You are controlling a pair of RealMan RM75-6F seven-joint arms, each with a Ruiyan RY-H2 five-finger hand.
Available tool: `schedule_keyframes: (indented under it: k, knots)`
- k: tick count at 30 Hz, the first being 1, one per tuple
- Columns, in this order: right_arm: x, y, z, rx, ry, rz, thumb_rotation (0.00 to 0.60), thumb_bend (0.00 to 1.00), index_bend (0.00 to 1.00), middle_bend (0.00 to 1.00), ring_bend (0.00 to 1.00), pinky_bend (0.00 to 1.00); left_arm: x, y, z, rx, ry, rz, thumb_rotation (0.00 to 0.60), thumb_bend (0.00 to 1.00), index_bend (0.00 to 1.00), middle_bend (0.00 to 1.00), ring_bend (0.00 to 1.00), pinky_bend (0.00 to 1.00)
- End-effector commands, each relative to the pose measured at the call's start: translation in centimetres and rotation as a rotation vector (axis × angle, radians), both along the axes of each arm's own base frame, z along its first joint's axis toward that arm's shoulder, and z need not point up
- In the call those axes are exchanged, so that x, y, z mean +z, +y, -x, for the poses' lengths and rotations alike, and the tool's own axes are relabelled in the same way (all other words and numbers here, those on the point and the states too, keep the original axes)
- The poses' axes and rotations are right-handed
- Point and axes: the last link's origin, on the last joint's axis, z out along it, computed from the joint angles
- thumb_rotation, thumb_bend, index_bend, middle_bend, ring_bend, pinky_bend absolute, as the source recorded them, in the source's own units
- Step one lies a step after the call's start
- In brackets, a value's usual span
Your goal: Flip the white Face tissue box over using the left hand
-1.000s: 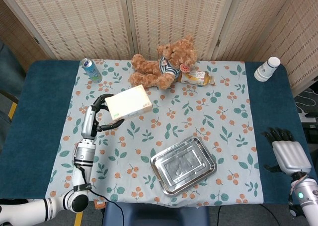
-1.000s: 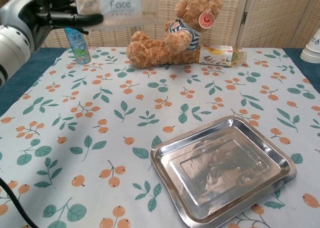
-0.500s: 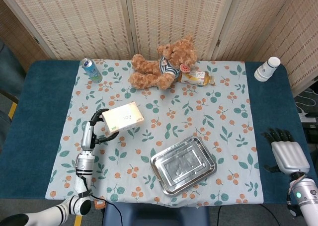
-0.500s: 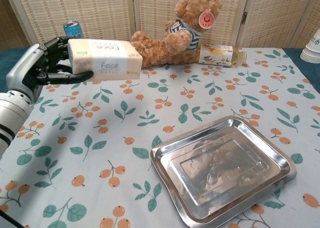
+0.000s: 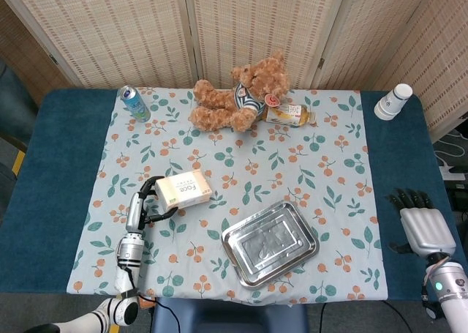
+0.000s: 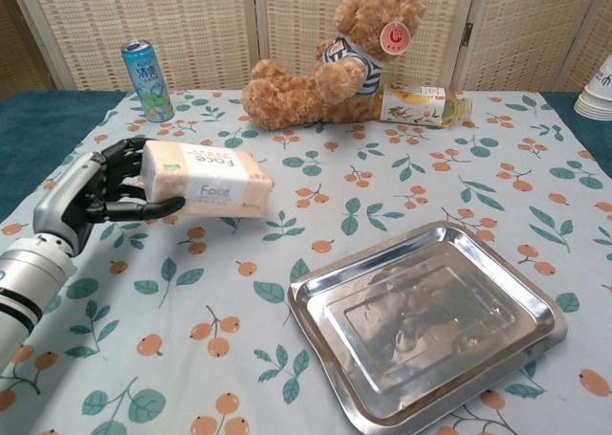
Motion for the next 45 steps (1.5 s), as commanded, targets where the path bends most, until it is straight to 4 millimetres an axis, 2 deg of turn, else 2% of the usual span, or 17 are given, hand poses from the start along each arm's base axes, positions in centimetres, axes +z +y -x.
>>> schedule_keyframes:
  k: [1,15,18,20,22,24,30,33,36,42,45]
  knots:
    - [0.0,0.0,0.0,0.000,0.000,0.000,0.600,0.12,0.15,0.05,0.00,0.00,-0.6,-0.3,0.2,0.005,0.001,0.014,0.600,0.11,0.27,0.40,0.21,0.38]
    - [-0.1,0.0,0.0,0.000,0.002,-0.002,0.600,0.12,0.15,0.05,0.00,0.00,-1.3,-0.5,1.4,0.043,0.006,0.051,0.600,0.11,0.25,0.38,0.20,0.36]
    - [-0.1,0.0,0.0,0.000,0.003,-0.003,0.600,0.12,0.15,0.05,0.00,0.00,-1.4,-0.6,1.7,0.049,0.011,0.072,0.600,0.11,0.14,0.31,0.14,0.28]
    - [-0.1,0.0,0.0,0.000,0.004,-0.004,0.600,0.12,0.15,0.04,0.00,0.00,-1.5,-0.6,1.7,0.039,0.011,0.099,0.600,0.10,0.03,0.20,0.06,0.19]
    - [-0.1,0.0,0.0,-0.001,0.005,-0.004,0.600,0.12,0.15,0.05,0.00,0.00,-1.3,-0.5,1.7,0.030,0.012,0.110,0.600,0.09,0.00,0.08,0.00,0.11]
    - [-0.1,0.0,0.1,-0.002,0.006,-0.004,0.600,0.12,0.15,0.05,0.00,0.00,-1.1,-0.5,1.7,0.020,0.023,0.111,0.600,0.08,0.00,0.00,0.00,0.06]
    - [-0.1,0.0,0.0,-0.001,0.005,-0.002,0.600,0.12,0.15,0.05,0.00,0.00,0.2,-0.1,1.6,0.000,0.034,0.109,0.600,0.06,0.00,0.00,0.00,0.03]
    - [-0.1,0.0,0.0,-0.001,0.005,-0.004,0.600,0.12,0.15,0.05,0.00,0.00,1.8,0.3,1.3,-0.012,0.018,0.076,0.600,0.05,0.00,0.00,0.00,0.03]
    - [-0.1,0.0,0.0,0.000,0.002,-0.002,0.600,0.12,0.15,0.05,0.00,0.00,4.6,1.0,0.7,-0.042,0.012,0.011,0.600,0.06,0.00,0.00,0.00,0.03]
    - [0.0,0.0,-0.3,0.005,-0.011,-0.001,0.600,0.12,0.15,0.05,0.00,0.00,12.4,2.4,-1.4,-0.099,0.042,-0.137,0.600,0.08,0.00,0.00,0.00,0.05]
    - [0.1,0.1,-0.9,0.020,-0.024,-0.003,0.600,0.12,0.15,0.05,0.00,0.00,16.0,2.9,-2.4,-0.064,0.161,-0.164,0.600,0.17,0.02,0.03,0.00,0.07]
